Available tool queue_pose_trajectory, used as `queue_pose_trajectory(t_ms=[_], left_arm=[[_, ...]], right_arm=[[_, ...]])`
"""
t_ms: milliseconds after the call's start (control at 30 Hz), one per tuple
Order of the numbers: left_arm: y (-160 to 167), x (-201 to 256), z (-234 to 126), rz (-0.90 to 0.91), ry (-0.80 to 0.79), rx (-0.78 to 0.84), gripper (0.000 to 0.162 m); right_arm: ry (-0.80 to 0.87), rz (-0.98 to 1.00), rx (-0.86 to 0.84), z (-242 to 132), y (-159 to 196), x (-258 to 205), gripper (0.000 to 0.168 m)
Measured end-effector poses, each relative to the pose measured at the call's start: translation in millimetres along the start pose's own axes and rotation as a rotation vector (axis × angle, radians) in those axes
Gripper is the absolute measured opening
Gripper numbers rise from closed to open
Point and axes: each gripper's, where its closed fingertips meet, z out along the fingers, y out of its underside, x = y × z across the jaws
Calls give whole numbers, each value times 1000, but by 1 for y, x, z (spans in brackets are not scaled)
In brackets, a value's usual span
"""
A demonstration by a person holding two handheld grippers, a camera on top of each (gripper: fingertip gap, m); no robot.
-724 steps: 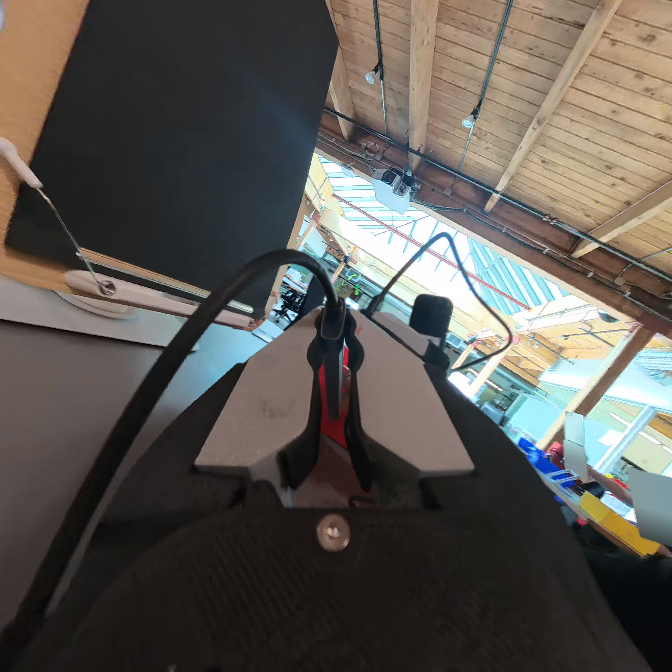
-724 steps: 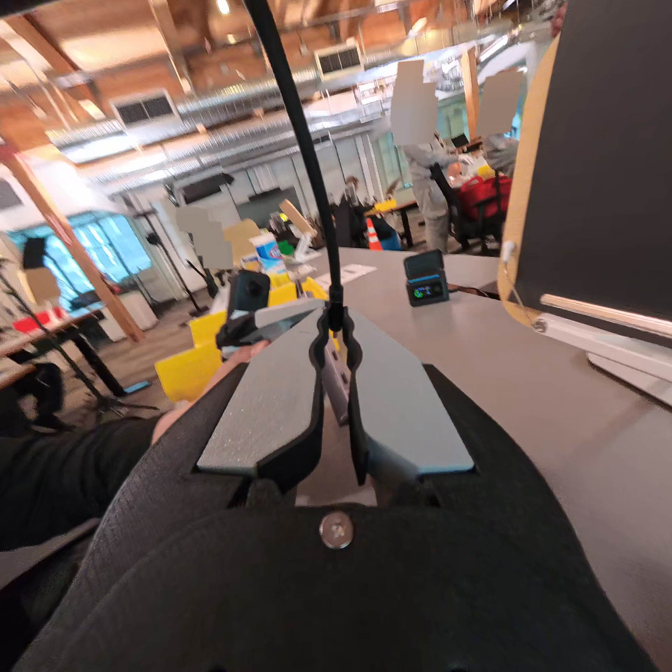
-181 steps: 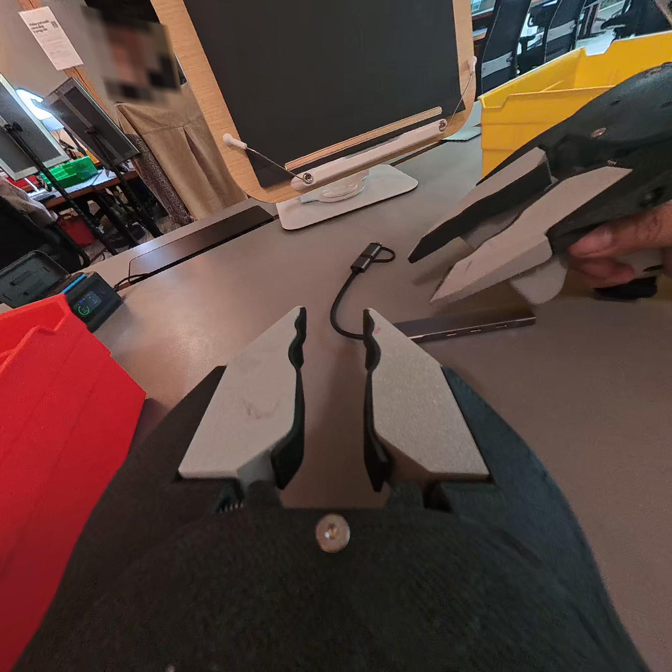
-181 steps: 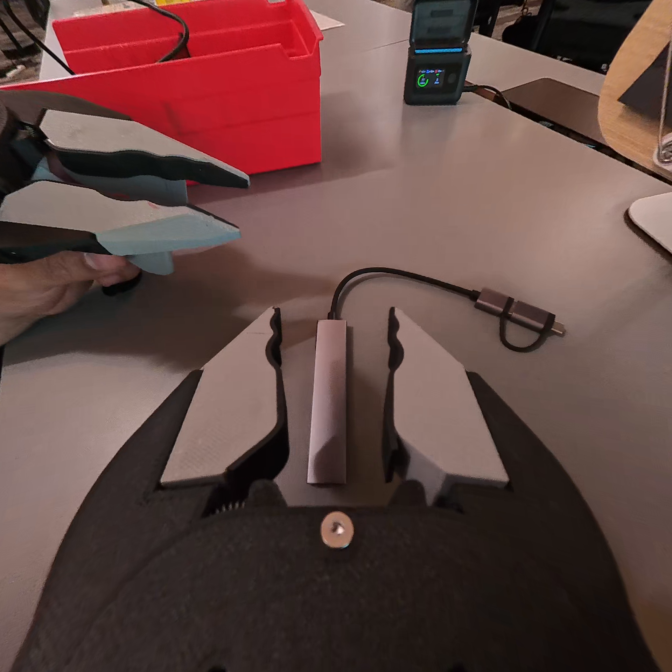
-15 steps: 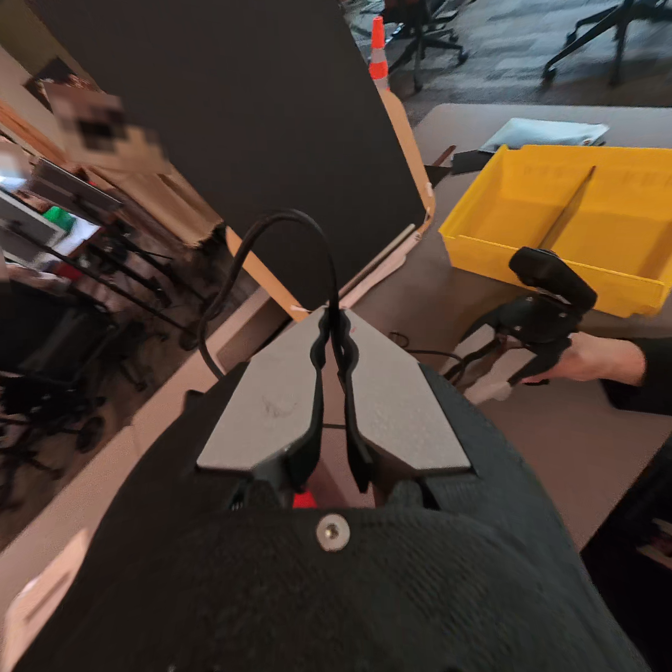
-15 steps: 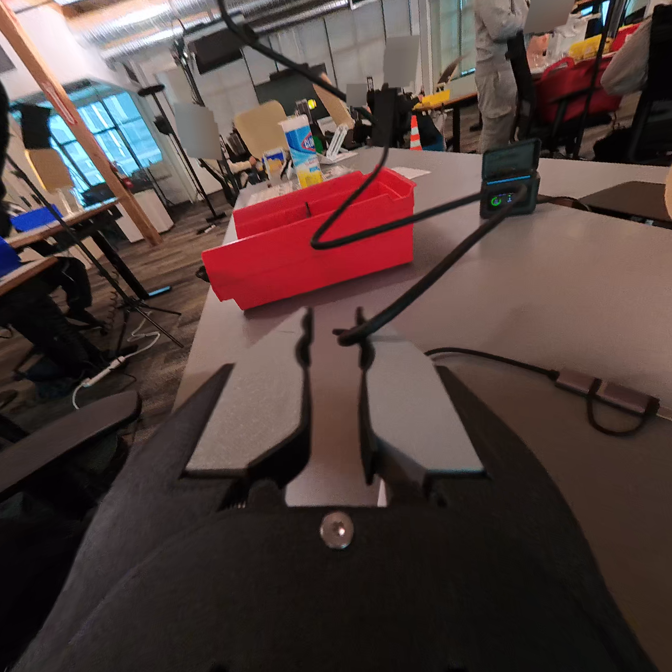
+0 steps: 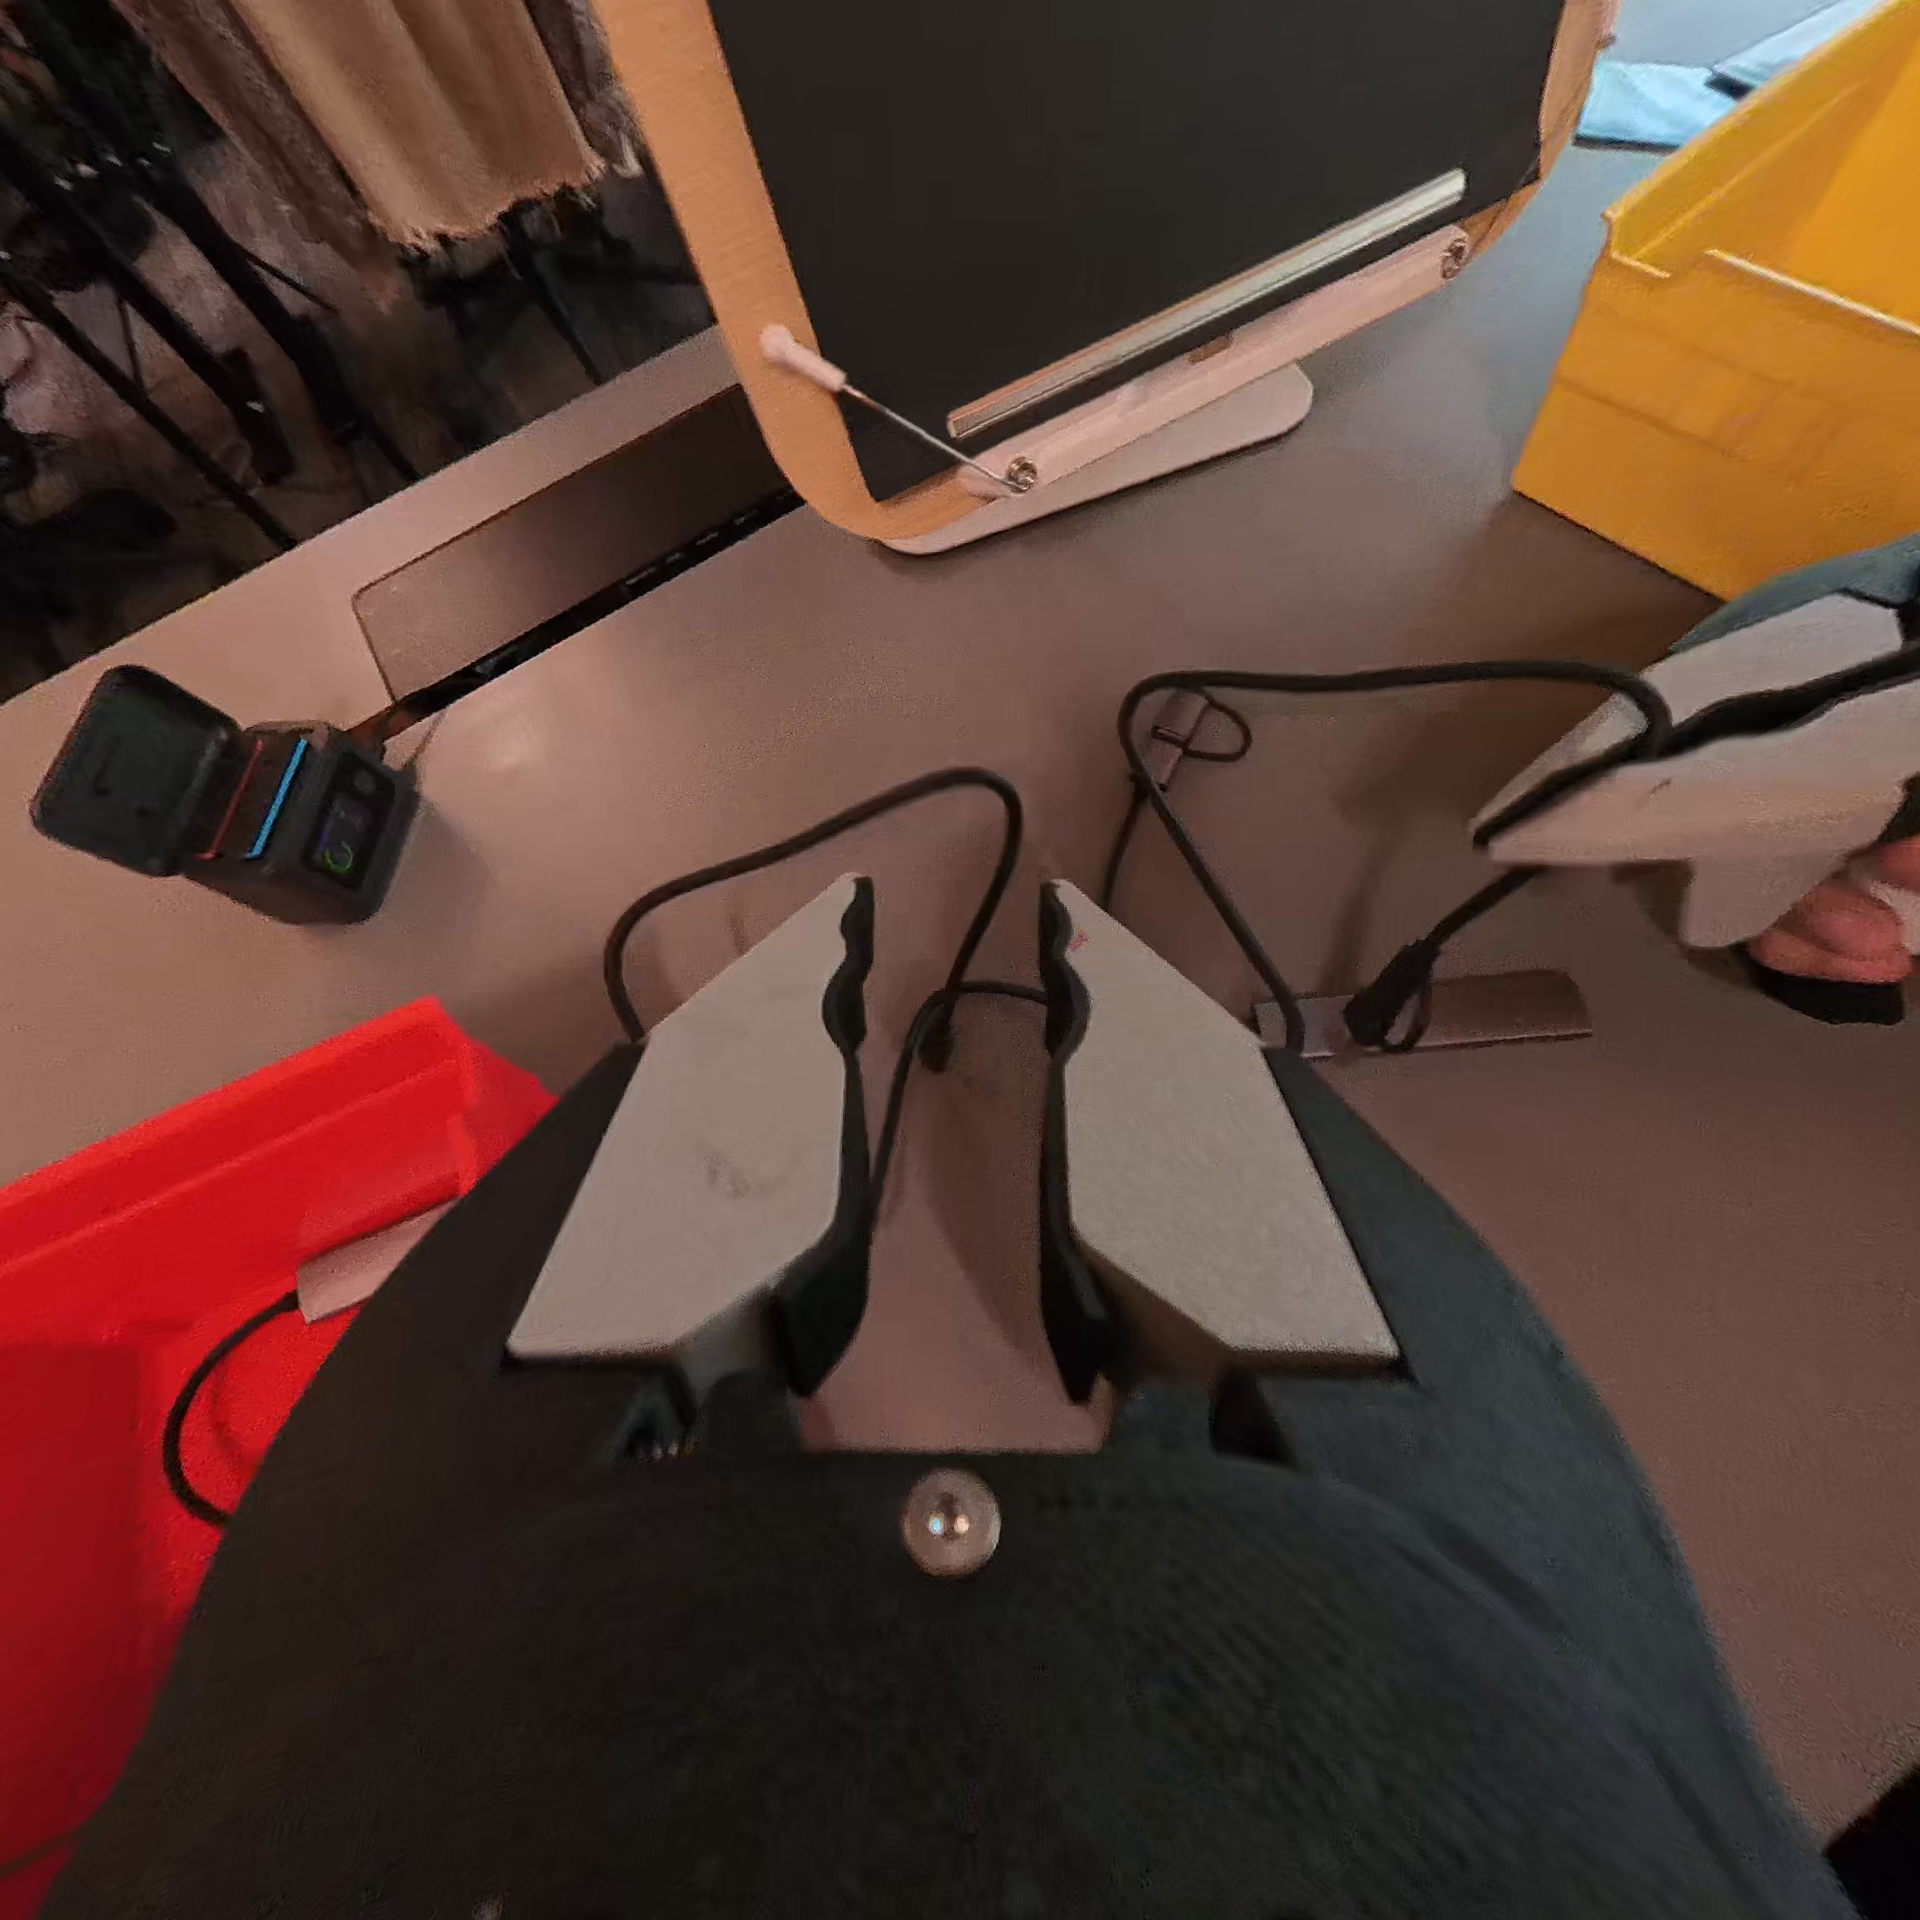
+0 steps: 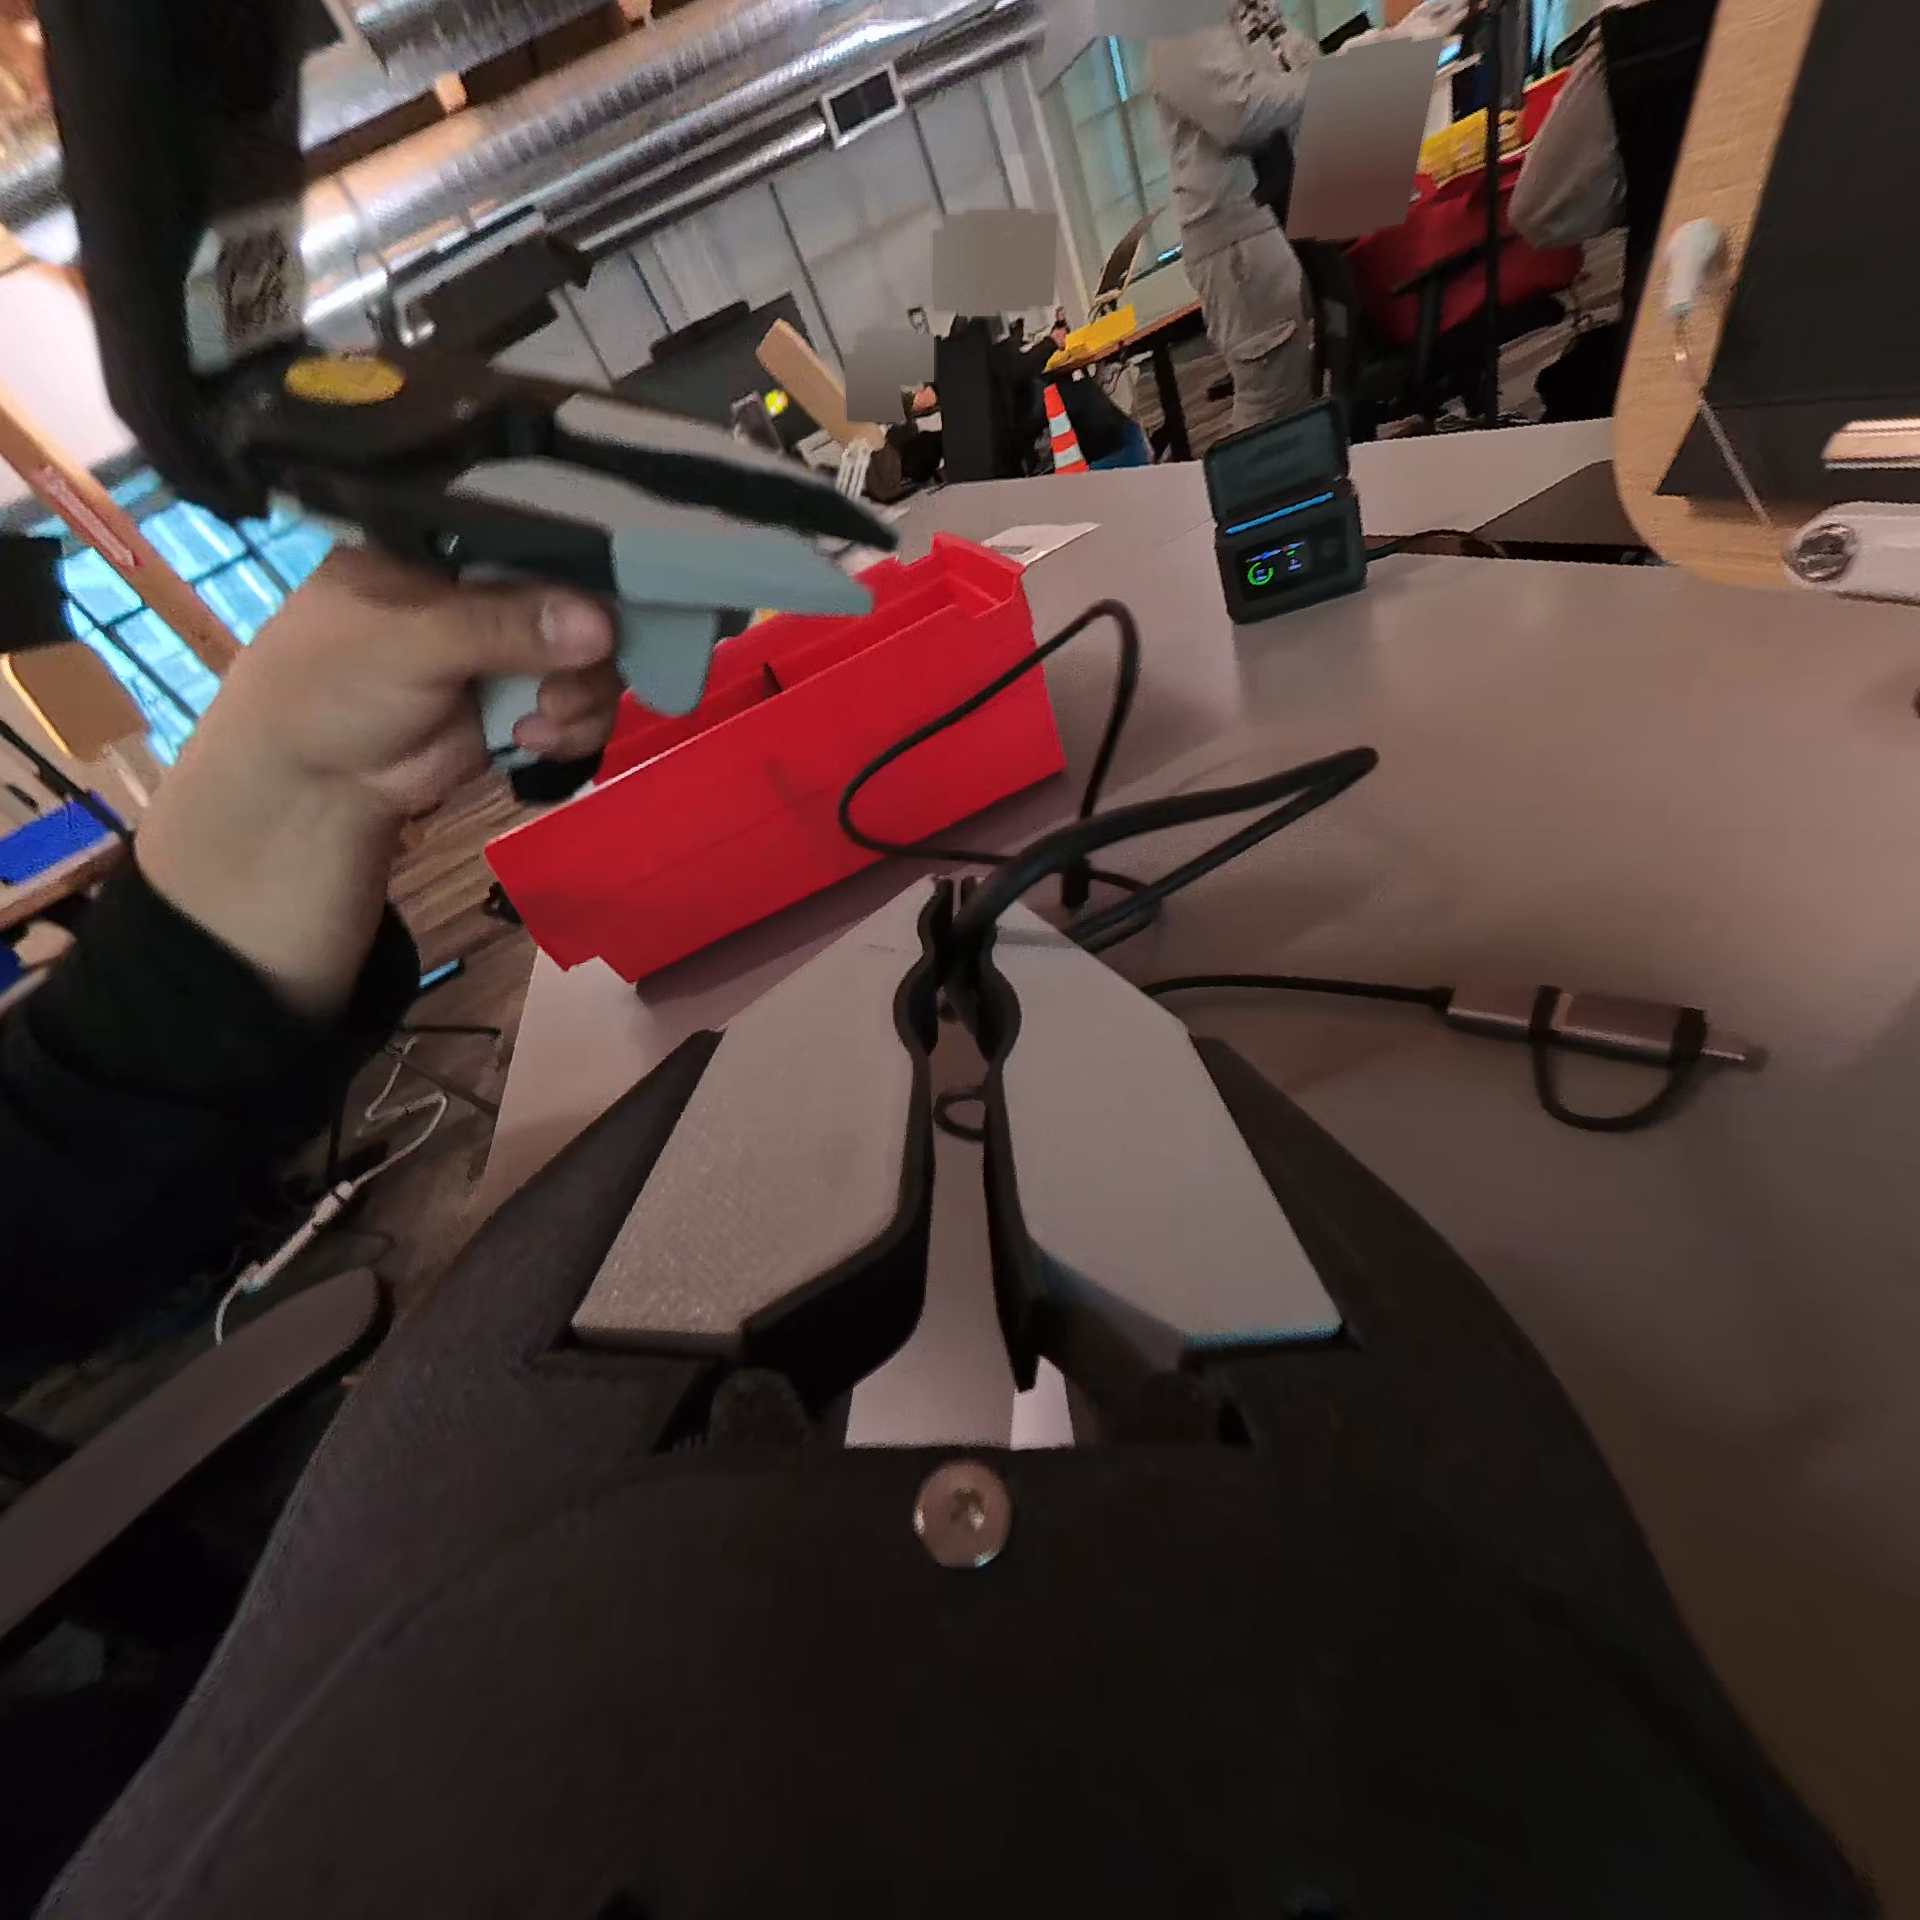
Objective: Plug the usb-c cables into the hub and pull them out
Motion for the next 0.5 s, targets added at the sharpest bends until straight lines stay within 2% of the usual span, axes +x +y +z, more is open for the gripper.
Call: queue_pose_trajectory(t_ms=[133, 233, 333, 433, 500], left_arm=[[28, 22, -17, 106, -47, 39, 31], [65, 75, -5, 187, 108, -20, 35], [99, 118, 9, 191, 271, -134, 41], [103, 142, 13, 169, 357, -133, 42], [97, 140, 23, 190, 305, -97, 43]], right_arm=[[8, 63, 19, -2, -3, 7, 0], [-15, 85, 31, -1, -6, 3, 0], [-28, 69, 31, -1, -7, -2, 0], [-42, 51, 31, 0, -7, -6, 0], [-76, 69, 35, 1, -8, -12, 0]])
